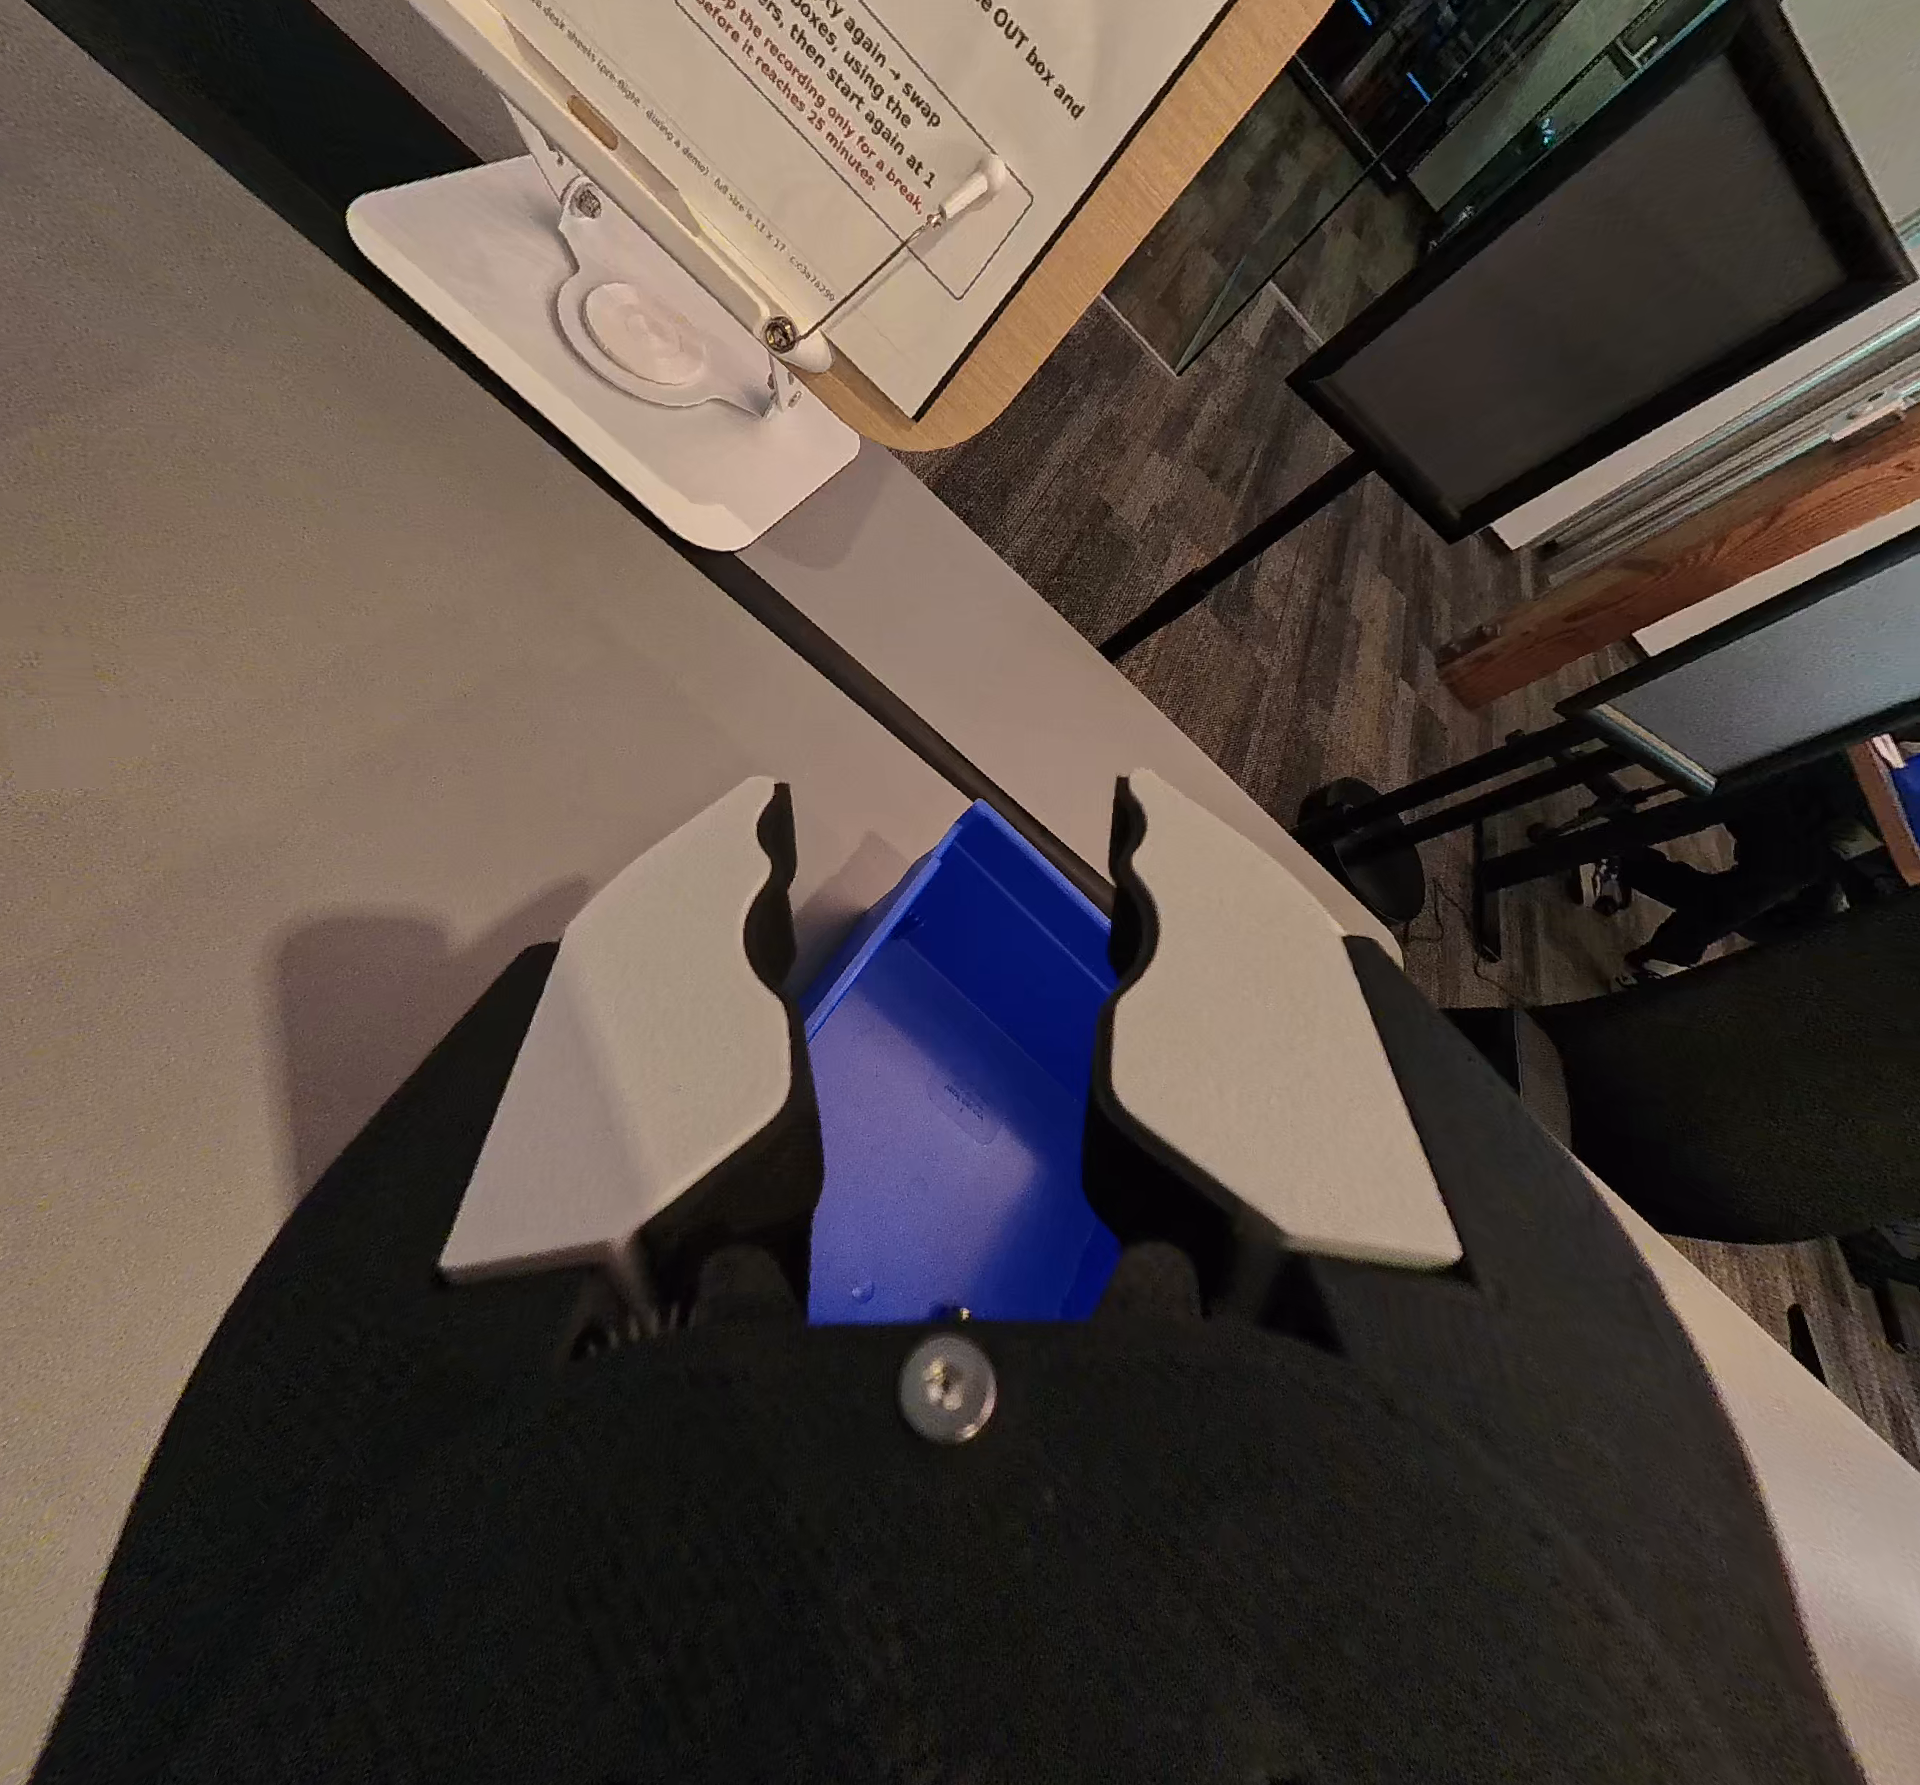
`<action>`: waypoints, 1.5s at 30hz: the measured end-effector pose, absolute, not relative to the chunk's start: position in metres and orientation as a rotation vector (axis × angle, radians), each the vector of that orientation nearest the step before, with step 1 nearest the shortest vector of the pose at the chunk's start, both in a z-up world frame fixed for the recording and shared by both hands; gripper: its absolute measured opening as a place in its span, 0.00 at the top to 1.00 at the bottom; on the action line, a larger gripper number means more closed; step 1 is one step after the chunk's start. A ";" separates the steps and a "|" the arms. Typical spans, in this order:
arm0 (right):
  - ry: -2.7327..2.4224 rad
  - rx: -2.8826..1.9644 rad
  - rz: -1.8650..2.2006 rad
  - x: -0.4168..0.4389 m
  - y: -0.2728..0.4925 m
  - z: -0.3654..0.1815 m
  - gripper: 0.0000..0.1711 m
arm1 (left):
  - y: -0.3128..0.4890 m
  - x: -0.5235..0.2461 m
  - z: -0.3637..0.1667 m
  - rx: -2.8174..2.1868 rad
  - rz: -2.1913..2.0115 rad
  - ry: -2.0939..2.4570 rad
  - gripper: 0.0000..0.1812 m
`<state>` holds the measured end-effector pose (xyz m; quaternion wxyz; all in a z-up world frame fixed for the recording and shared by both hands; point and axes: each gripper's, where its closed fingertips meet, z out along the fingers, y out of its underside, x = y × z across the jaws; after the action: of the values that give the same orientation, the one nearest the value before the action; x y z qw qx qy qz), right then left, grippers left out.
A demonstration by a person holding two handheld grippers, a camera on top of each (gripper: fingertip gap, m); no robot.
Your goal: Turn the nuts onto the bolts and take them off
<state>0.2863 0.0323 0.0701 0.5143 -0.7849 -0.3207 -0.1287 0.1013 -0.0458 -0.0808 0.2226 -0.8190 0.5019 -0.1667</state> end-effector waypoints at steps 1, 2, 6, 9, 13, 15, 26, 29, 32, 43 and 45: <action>-0.771 -1.887 -0.309 0.286 0.032 0.070 0.65 | -0.037 0.091 -0.056 -2.207 -0.457 1.309 0.87; -0.773 -1.887 -0.308 0.286 0.032 0.070 0.65 | -0.027 0.074 -0.030 -2.163 -0.432 1.214 0.86; -0.773 -1.895 -0.308 0.285 0.033 0.068 0.65 | 0.011 -0.041 0.014 -2.163 -0.191 0.851 0.83; -0.780 -1.909 -0.313 0.284 0.035 0.064 0.65 | 0.027 -0.116 -0.015 -2.337 -0.026 0.721 0.79; -0.799 -1.926 -0.331 0.281 0.037 0.057 0.65 | 0.041 -0.125 -0.053 -2.437 -0.242 0.697 0.81; -0.801 -1.931 -0.335 0.280 0.037 0.055 0.64 | 0.041 -0.128 -0.069 -2.541 -0.266 0.690 0.81; -0.811 -1.960 -0.351 0.281 0.040 0.048 0.64 | 0.052 -0.113 -0.103 -2.697 -0.175 0.835 0.81; -0.817 -1.971 -0.355 0.280 0.041 0.045 0.64 | 0.054 -0.117 -0.104 -2.716 -0.100 0.859 0.81; -0.829 -1.979 -0.363 0.278 0.042 0.042 0.64 | 0.052 -0.118 -0.103 -2.751 -0.083 0.854 0.81; -0.869 -2.006 -0.402 0.275 0.048 0.030 0.63 | 0.064 -0.121 -0.109 -2.799 0.090 0.966 0.85; -0.873 -2.013 -0.406 0.276 0.048 0.028 0.63 | 0.060 -0.118 -0.112 -2.782 0.071 1.057 0.85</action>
<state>0.2759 0.0483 0.0281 0.4395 -0.8103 -0.3515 -0.1633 -0.1181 0.0598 -0.1121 0.0822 -0.9314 0.3537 0.0237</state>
